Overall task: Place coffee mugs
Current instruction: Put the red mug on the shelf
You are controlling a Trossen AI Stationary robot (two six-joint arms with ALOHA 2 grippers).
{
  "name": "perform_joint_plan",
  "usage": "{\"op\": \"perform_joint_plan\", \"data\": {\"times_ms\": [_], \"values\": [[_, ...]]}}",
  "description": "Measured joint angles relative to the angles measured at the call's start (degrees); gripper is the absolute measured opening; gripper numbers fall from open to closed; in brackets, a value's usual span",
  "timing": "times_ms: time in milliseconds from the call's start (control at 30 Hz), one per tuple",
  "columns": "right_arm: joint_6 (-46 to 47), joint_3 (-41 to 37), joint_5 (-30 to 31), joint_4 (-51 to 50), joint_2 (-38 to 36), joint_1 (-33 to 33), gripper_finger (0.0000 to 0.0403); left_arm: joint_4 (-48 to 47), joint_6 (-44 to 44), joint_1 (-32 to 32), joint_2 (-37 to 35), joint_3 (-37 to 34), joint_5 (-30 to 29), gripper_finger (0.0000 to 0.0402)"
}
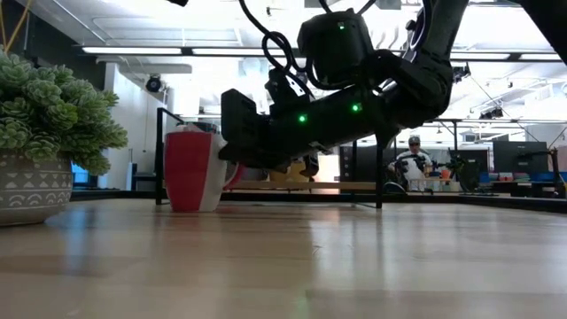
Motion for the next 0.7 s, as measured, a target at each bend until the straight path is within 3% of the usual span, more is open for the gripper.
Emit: {"op": "perform_joint_plan", "data": {"times_ms": [167, 533, 600, 700], "values": [[-1.1, 0.0, -1.8, 1.1, -2.0, 0.1, 0.0119, -0.1, 0.0, 0.0, 0.0, 0.0, 0.0, 0.0177], [-14.8, 0.0, -3.3, -2.1, -14.2, 2.5, 0.0119, -0.3, 0.8, 0.0, 0.0, 0.0, -0.9, 0.0177], [-16.0, 0.8, -6.3, -6.2, -17.7, 1.9, 0.0119, -0.3, 1.0, 0.0, 0.0, 0.0, -1.7, 0.0177], [-15.3, 6.0, -10.0, -23.8, -22.8, -0.6, 0.0119, -0.7, 0.6, 0.0, 0.0, 0.0, -2.1, 0.0177]]}}
